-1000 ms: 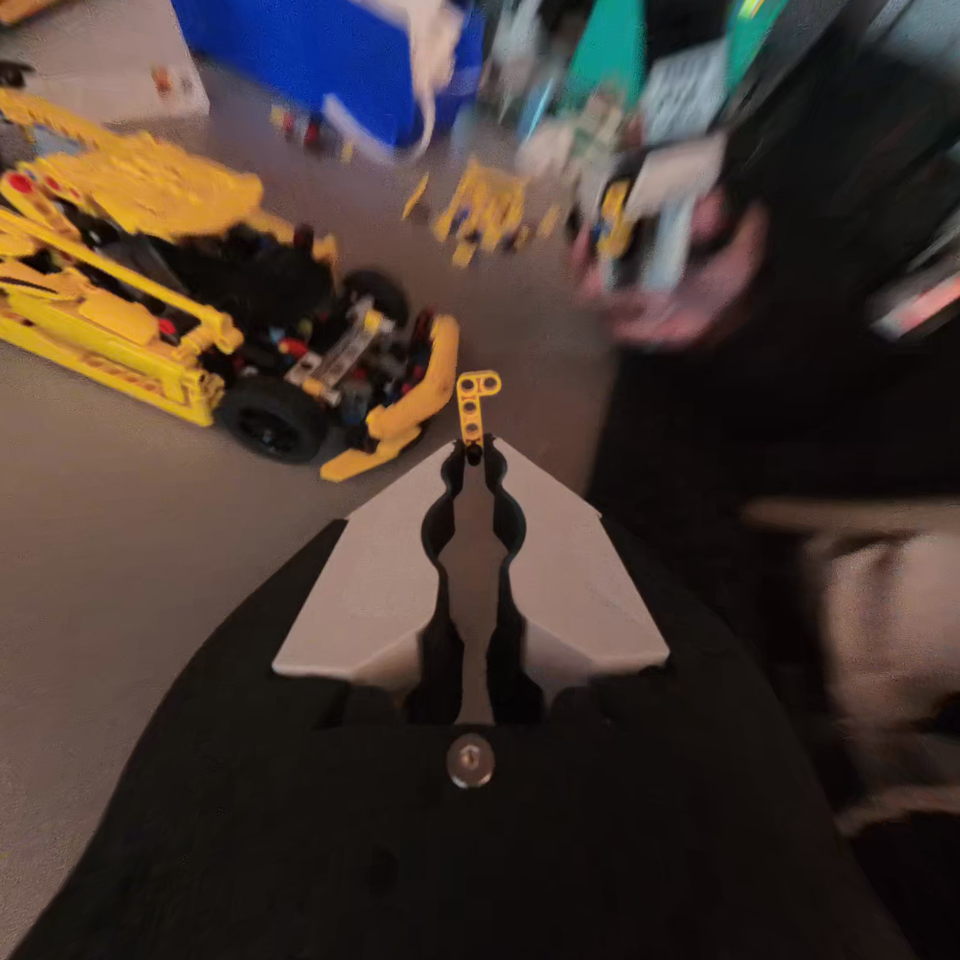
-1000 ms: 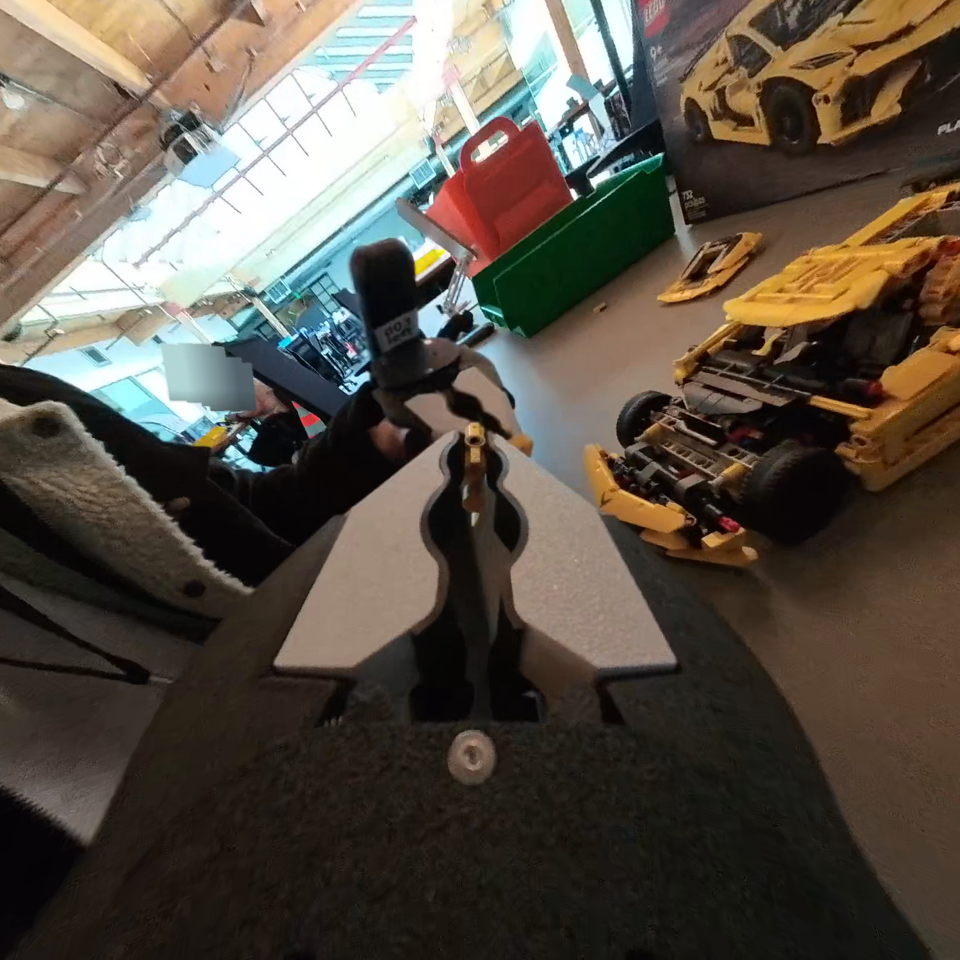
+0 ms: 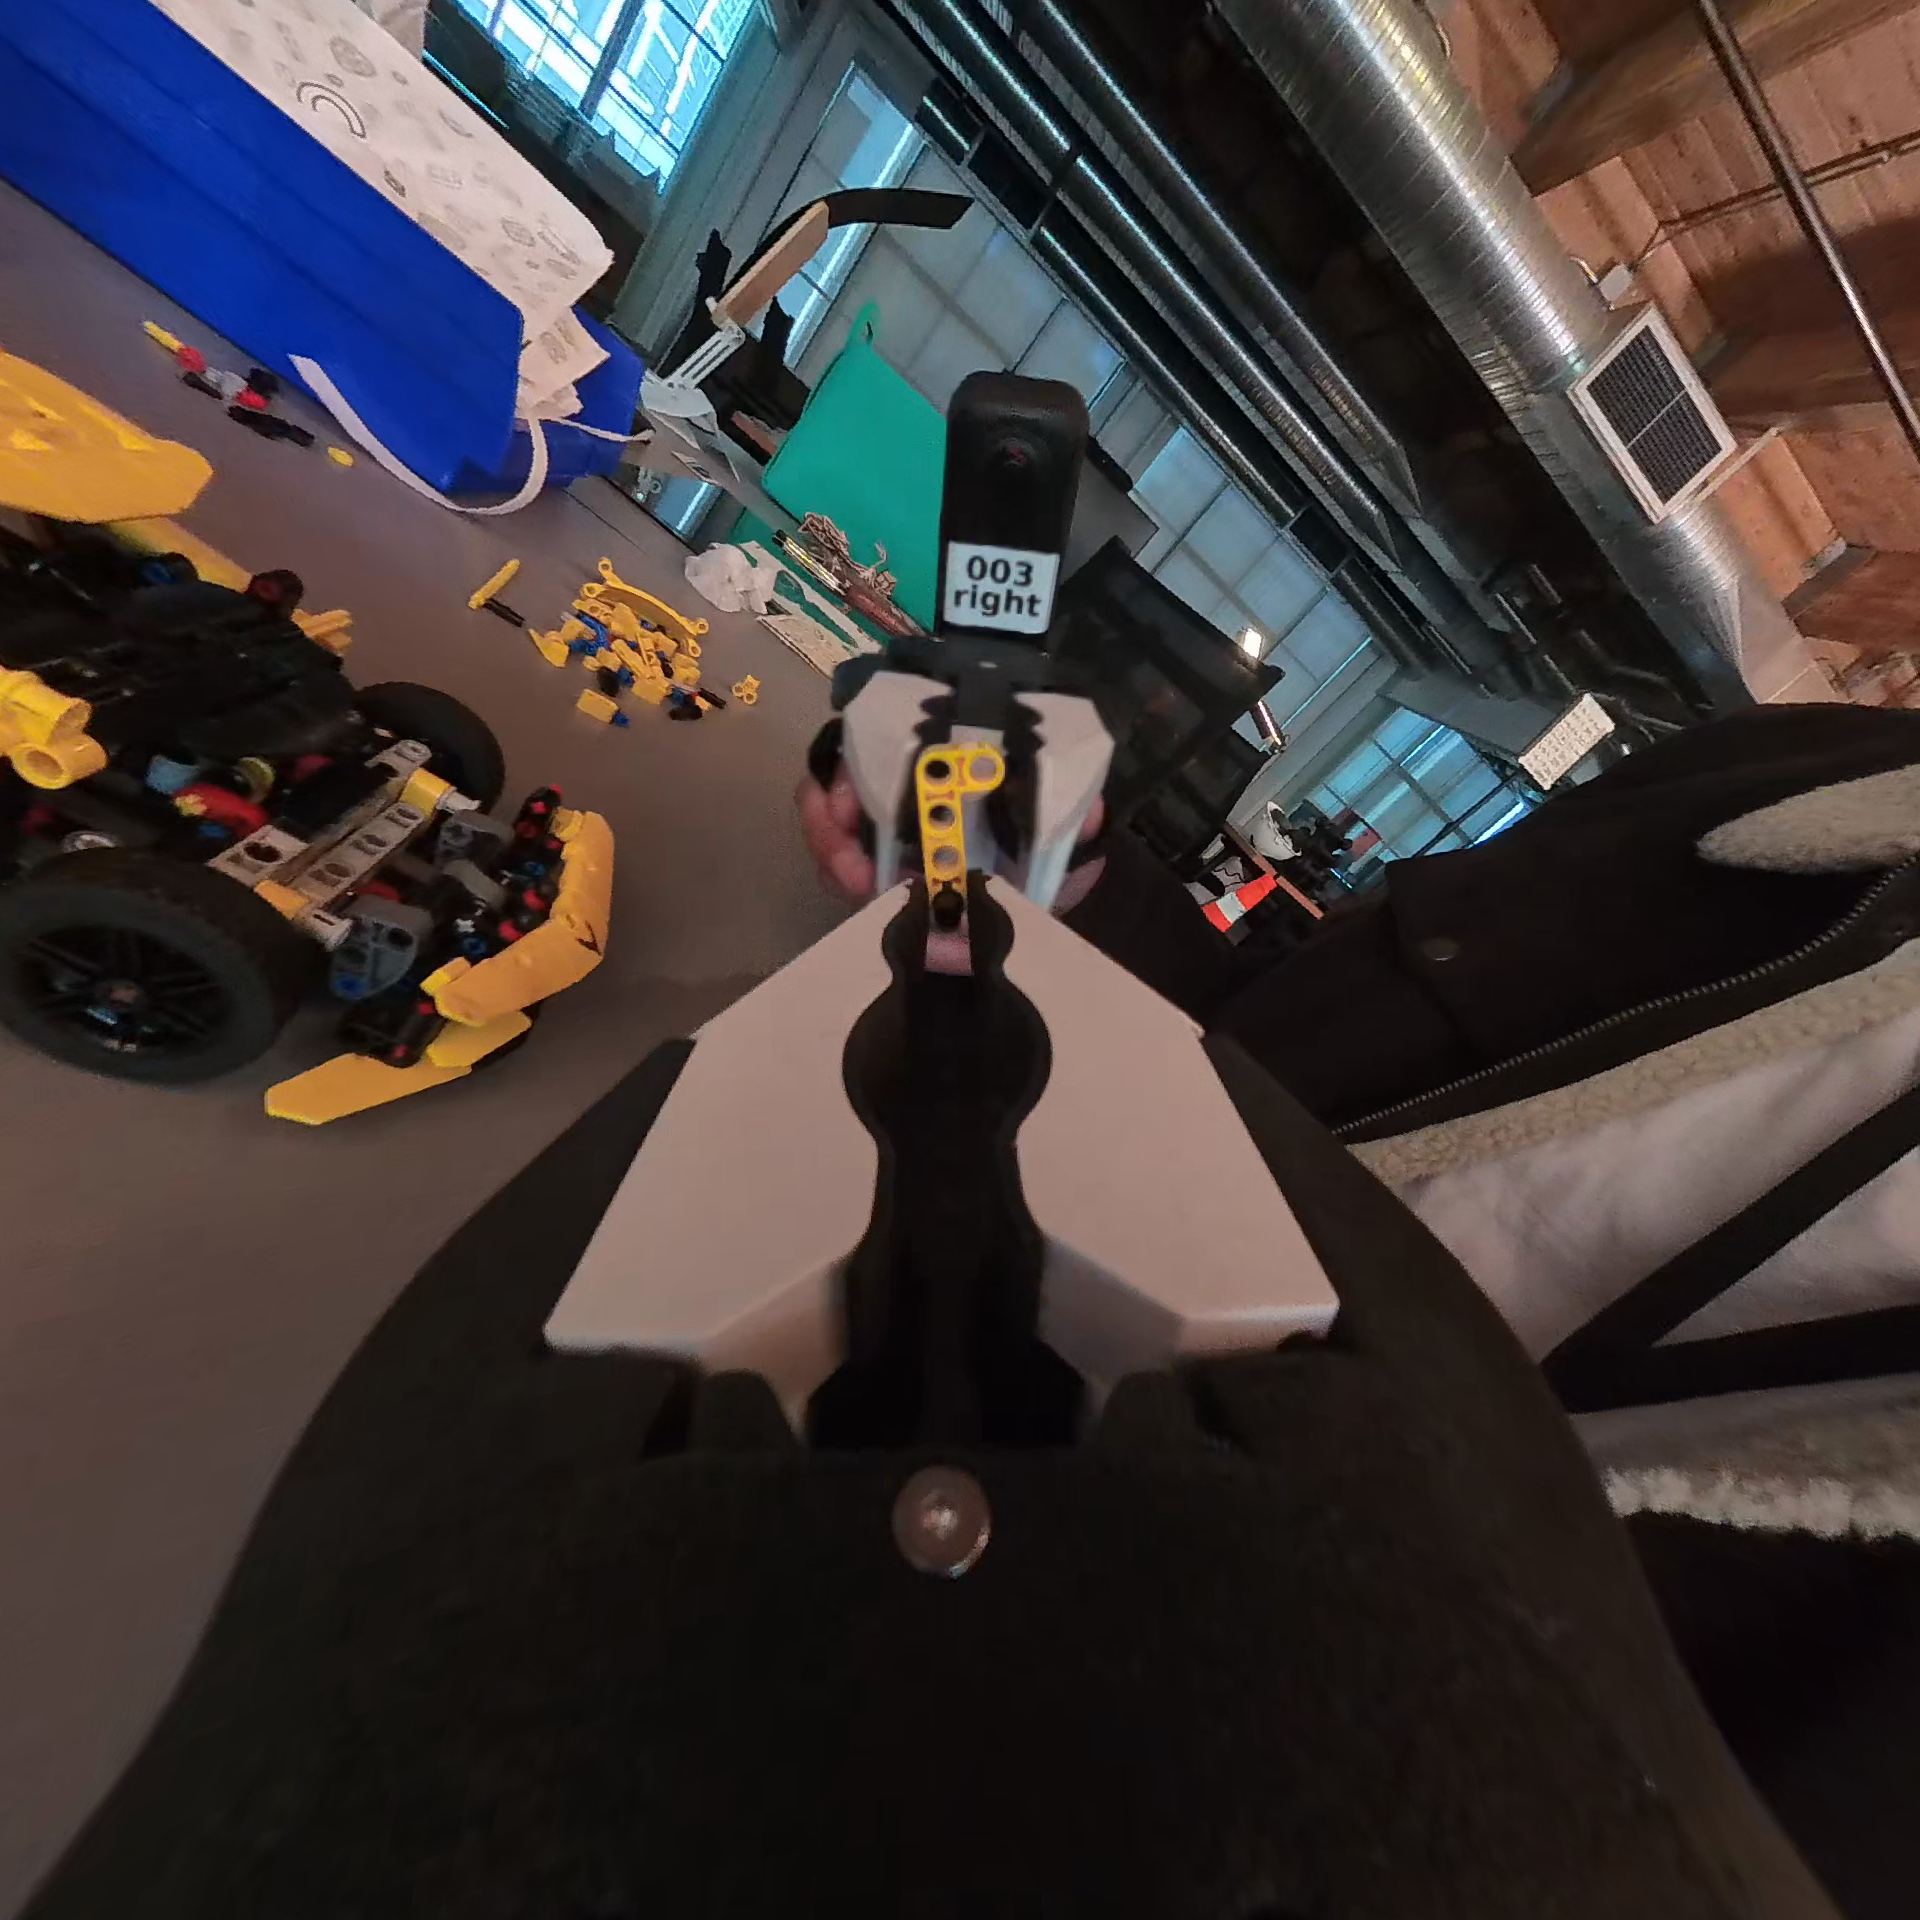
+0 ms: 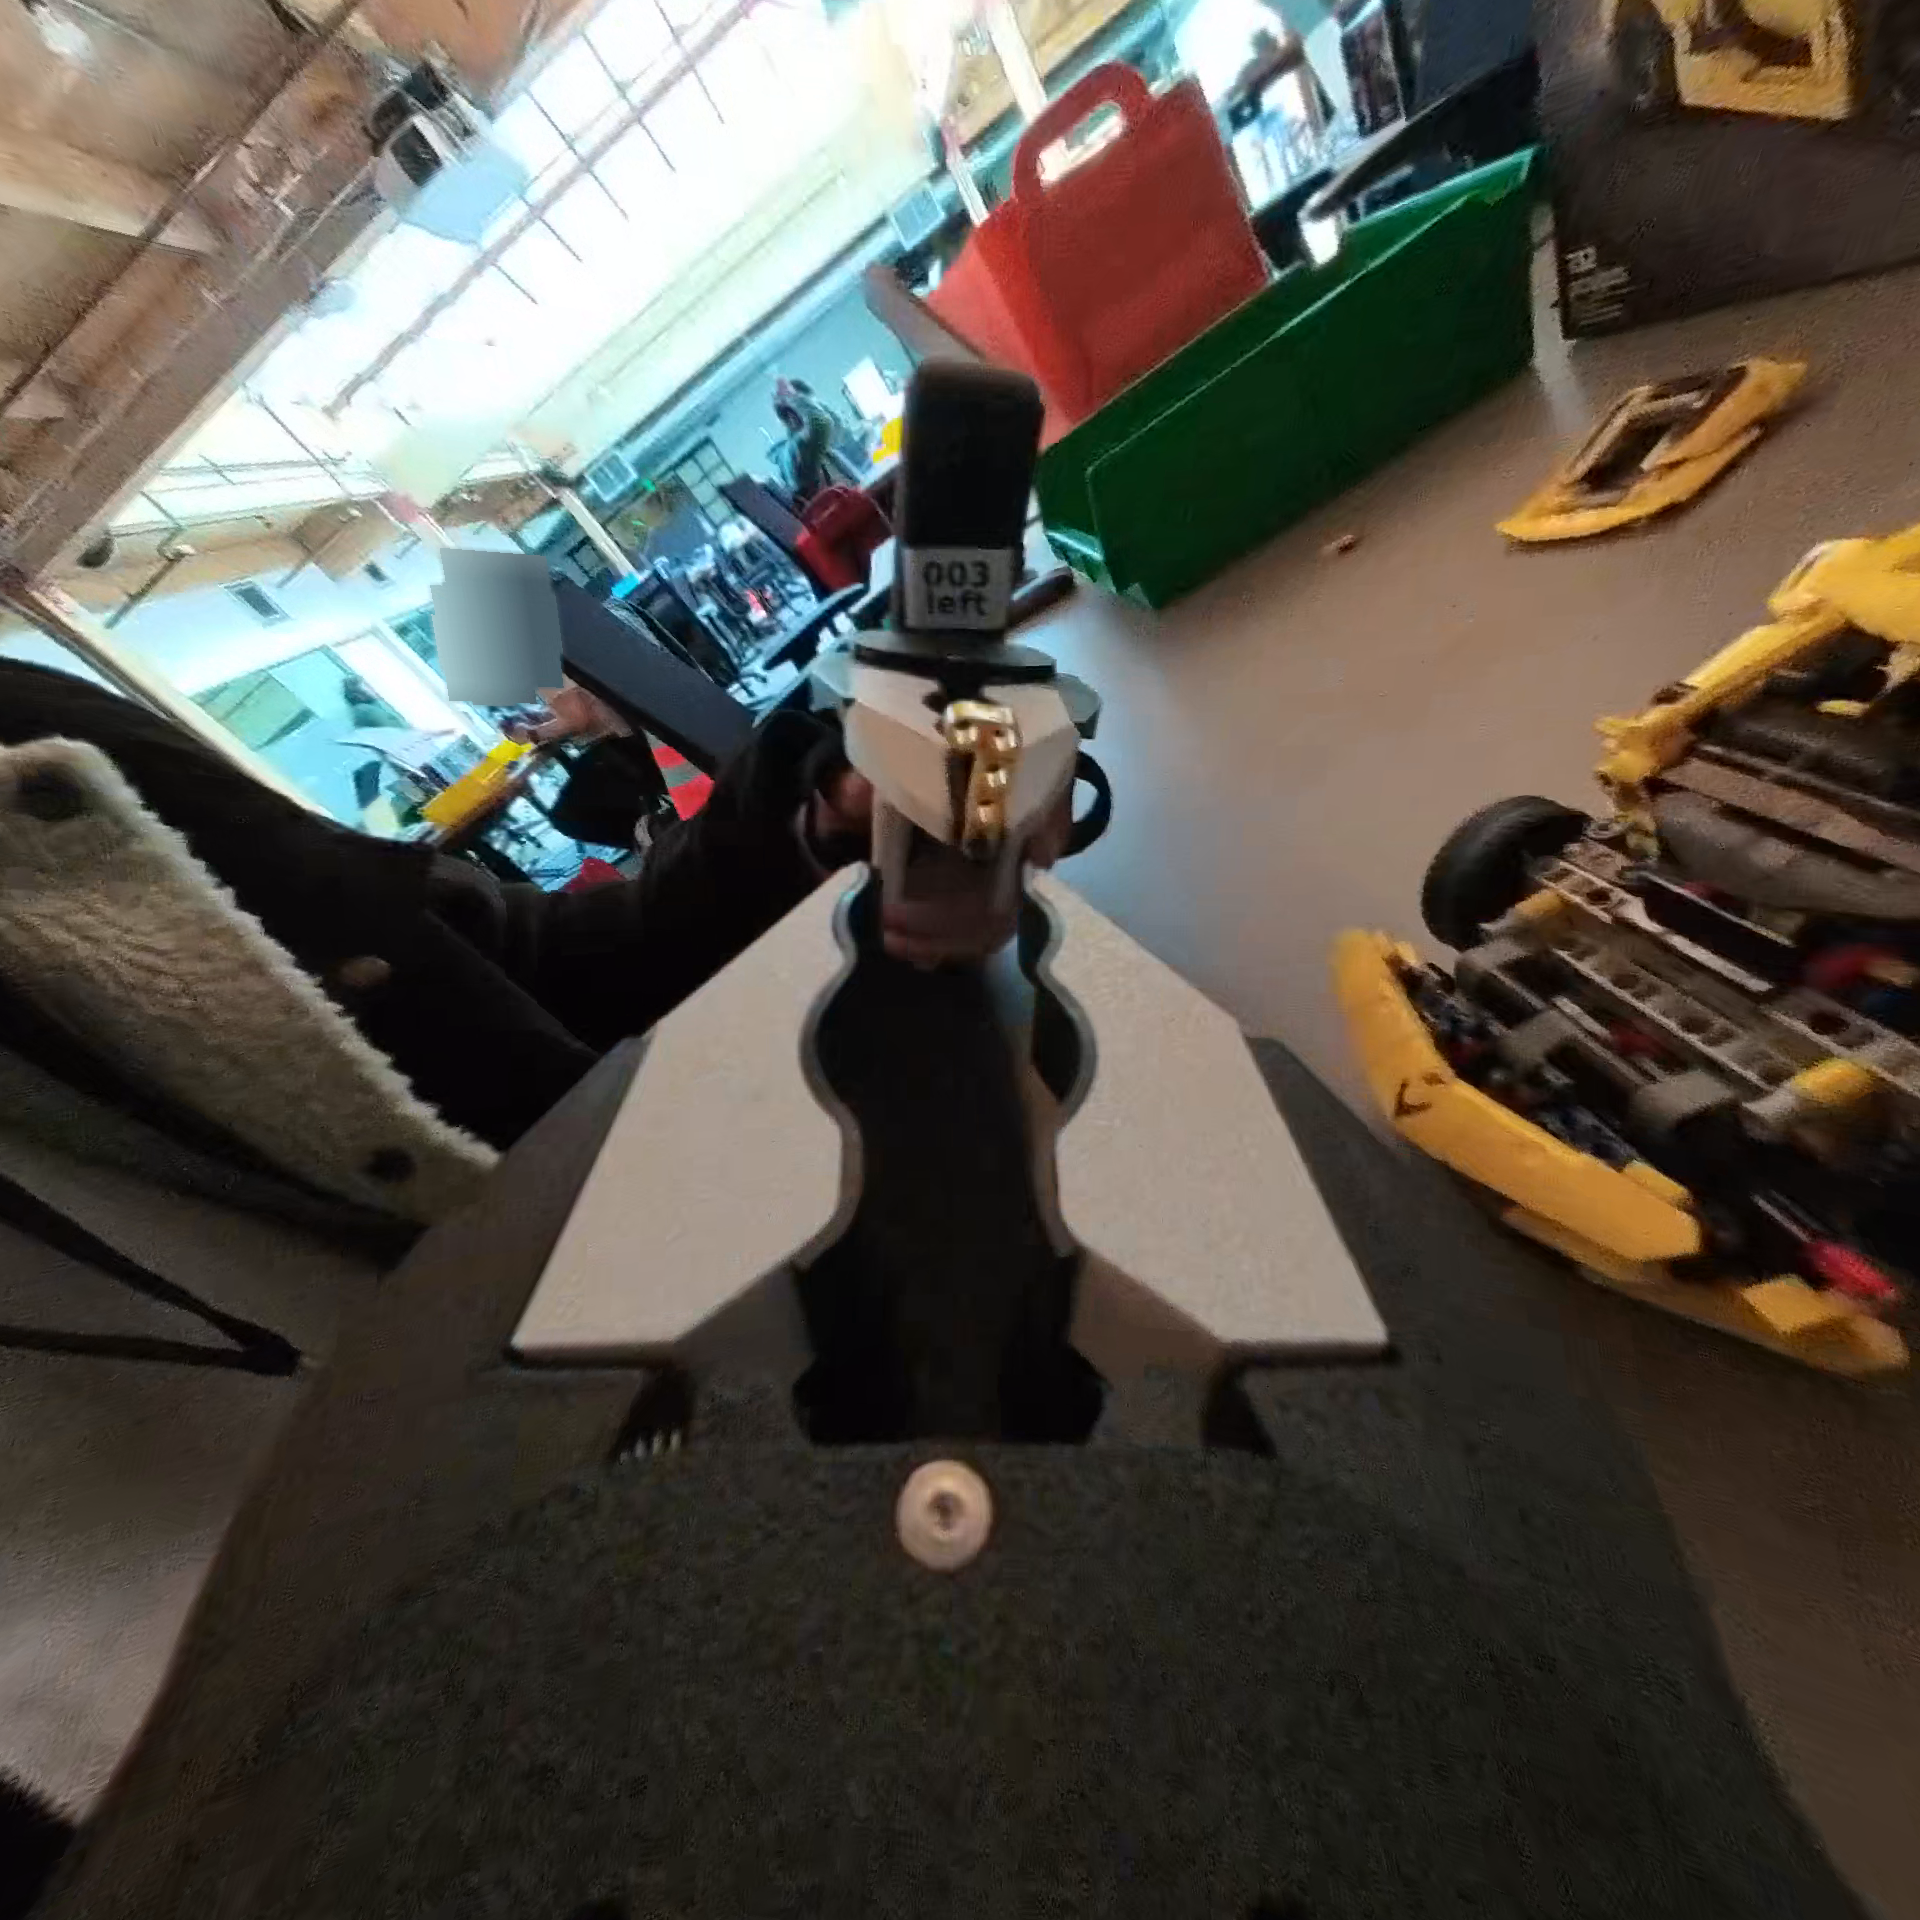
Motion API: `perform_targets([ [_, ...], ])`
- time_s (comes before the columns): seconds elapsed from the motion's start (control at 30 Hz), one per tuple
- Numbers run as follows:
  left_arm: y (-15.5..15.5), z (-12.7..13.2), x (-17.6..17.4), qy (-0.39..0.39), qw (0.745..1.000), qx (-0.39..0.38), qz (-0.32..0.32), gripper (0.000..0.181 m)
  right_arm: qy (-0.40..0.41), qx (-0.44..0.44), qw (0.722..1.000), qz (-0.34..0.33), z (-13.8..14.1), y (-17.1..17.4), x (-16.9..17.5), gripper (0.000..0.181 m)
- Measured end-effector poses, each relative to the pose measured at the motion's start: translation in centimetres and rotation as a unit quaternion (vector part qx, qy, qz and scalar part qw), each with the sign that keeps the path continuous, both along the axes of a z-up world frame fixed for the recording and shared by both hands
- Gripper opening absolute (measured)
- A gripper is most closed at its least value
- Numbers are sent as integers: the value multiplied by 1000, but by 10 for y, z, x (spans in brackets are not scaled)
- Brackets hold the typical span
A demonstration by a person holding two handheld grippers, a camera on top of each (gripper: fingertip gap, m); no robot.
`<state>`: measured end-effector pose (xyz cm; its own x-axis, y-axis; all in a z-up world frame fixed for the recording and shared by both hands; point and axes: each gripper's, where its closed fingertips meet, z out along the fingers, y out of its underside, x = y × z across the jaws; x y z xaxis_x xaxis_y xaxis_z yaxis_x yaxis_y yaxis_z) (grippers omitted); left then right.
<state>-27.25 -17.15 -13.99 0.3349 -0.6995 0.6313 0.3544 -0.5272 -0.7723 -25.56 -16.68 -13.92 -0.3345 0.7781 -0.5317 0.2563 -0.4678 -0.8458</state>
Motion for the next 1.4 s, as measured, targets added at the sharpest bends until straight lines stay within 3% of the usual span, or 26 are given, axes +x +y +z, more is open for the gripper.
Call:
perform_targets([
  [0.57,-9,-1,13,47,998,32,-19,6,-12,39,999,10,-7,-13,-5,0],
  [0.7,-3,23,-29,-69,997,32,30,6,19,-20,999,-17,6,15,11,0],
  [0.77,0,24,-38,-88,995,25,40,6,19,-20,999,-26,5,17,9,0],
  [0.87,-3,19,-18,-64,998,22,11,6,16,16,1000,-16,-1,0,-3,3],
  [0.9,-4,17,-12,-53,998,24,4,7,22,22,999,-14,0,-6,-7,14],
  [1.03,-6,4,5,19,999,34,-1,6,35,-12,999,2,6,-11,-8,25],
  [1.17,-11,-8,23,90,995,48,-17,6,25,-35,999,15,4,-11,-7,14],
  [1.3,-12,-3,21,69,996,50,-16,7,12,-78,996,32,4,-7,-2,14],
  [1.4,-19,2,21,51,996,57,-38,21,18,-76,996,29,6,-4,0,14],
])
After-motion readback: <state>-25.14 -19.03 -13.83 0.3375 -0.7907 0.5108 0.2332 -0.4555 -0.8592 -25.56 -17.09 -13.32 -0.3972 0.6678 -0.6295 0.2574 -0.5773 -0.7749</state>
